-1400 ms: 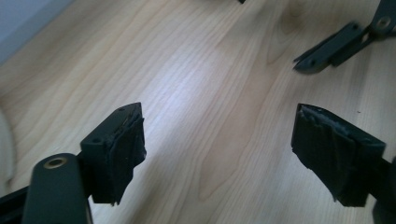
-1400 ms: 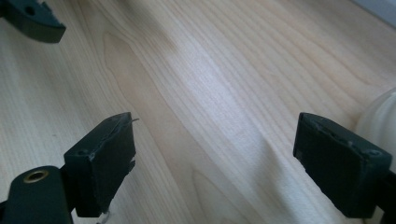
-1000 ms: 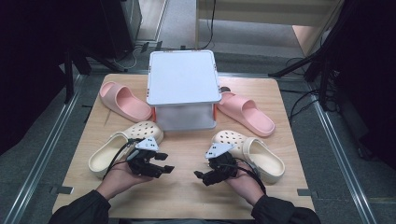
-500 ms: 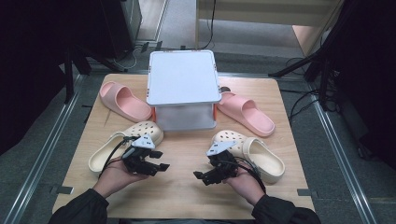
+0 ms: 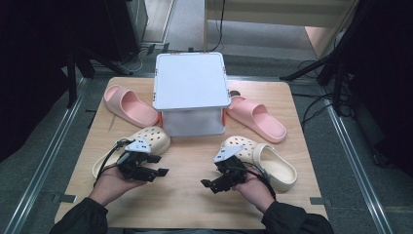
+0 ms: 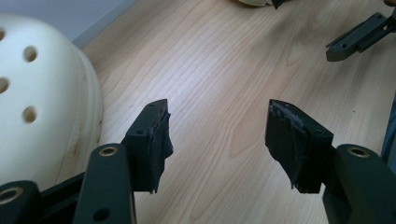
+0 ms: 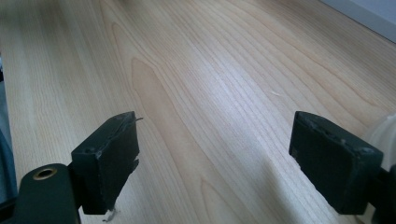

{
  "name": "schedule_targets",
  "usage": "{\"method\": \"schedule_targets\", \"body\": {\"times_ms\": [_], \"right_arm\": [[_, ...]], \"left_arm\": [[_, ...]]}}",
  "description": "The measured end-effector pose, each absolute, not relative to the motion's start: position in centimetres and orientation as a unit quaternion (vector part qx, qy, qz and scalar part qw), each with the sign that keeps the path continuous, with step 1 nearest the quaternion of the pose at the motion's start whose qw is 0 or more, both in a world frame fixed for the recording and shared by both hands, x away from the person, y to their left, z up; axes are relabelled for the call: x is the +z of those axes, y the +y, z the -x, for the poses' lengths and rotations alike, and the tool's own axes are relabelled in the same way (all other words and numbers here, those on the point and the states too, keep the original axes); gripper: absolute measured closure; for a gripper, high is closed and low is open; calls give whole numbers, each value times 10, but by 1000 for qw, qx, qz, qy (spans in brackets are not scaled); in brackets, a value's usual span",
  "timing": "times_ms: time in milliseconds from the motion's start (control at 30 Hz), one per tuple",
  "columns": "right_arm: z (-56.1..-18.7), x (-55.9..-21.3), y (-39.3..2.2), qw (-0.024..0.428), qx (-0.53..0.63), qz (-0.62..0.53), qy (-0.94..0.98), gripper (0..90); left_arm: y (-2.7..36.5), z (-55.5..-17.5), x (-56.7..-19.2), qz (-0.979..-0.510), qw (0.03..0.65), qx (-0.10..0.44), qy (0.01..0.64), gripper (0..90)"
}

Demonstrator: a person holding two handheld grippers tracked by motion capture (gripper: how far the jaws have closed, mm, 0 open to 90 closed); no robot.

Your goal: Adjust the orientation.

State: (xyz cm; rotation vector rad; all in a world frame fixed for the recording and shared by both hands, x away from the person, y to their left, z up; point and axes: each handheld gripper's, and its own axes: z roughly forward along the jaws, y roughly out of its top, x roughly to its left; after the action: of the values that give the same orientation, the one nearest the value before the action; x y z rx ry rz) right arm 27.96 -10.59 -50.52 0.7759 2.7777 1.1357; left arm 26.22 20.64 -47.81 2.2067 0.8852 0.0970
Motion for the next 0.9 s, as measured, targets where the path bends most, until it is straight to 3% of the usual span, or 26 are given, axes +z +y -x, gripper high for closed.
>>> {"method": "schedule_targets", "body": {"times_ms": [900], "right_arm": [[-292, -507, -70, -29, 344, -196, 918, 187]], "left_arm": [[279, -234, -468, -804, 383, 104, 442, 434]]}}
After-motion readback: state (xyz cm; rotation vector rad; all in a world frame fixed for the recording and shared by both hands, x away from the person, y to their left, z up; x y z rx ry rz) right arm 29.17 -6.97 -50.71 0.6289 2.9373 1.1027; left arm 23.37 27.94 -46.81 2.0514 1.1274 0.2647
